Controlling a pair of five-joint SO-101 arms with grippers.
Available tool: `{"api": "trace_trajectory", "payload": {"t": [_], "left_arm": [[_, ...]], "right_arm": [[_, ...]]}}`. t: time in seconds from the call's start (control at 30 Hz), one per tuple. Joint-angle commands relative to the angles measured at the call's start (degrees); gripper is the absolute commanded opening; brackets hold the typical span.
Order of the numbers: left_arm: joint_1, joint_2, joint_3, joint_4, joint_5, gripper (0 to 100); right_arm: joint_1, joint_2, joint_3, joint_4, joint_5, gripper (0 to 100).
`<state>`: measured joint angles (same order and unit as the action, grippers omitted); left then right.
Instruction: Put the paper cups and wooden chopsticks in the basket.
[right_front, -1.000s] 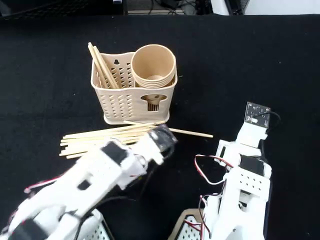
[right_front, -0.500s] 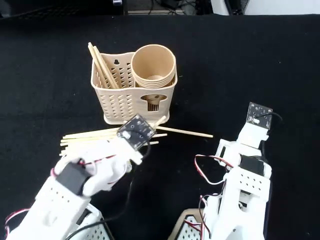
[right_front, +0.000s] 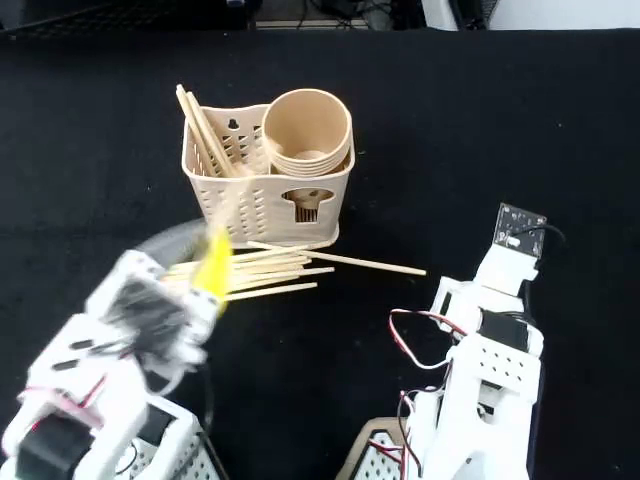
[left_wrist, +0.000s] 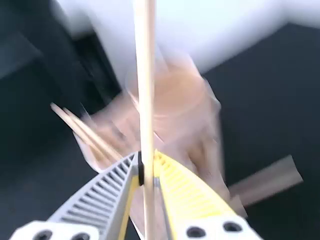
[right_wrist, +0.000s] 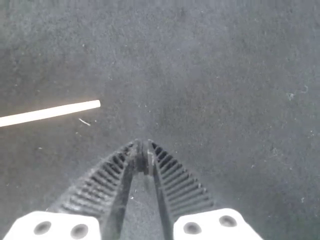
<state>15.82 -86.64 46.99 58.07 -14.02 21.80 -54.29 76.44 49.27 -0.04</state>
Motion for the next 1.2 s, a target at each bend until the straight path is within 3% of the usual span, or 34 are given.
{"api": "trace_trajectory", "payload": {"t": [0.0,0.1,0.27,0.47,0.77,1.03,1.17], "left_arm": [[-6.37,0.62,1.45,-19.69,8.00,4],[-8.48,2.37,6.29,-33.05,12.13,4],[-8.75,8.44,10.59,-51.87,12.75,4],[-8.75,22.86,9.10,-65.23,12.75,4],[-9.36,41.85,5.41,-68.48,12.40,4],[-12.18,43.34,9.98,-68.13,12.31,4],[-13.58,43.25,9.98,-68.04,12.84,10]], "right_arm": [[0.44,-0.92,-2.07,-1.76,0.00,1.5],[0.44,-0.84,-2.07,-1.76,0.00,1.5],[0.44,-0.84,-2.07,-1.76,0.00,1.5],[0.44,-1.01,-1.63,-1.85,0.00,1.5],[0.53,-0.84,-1.45,-1.85,0.00,1.5],[0.44,-1.01,-1.01,-2.37,0.00,1.5],[0.44,-0.92,-0.92,-2.81,0.00,1.5]]}}
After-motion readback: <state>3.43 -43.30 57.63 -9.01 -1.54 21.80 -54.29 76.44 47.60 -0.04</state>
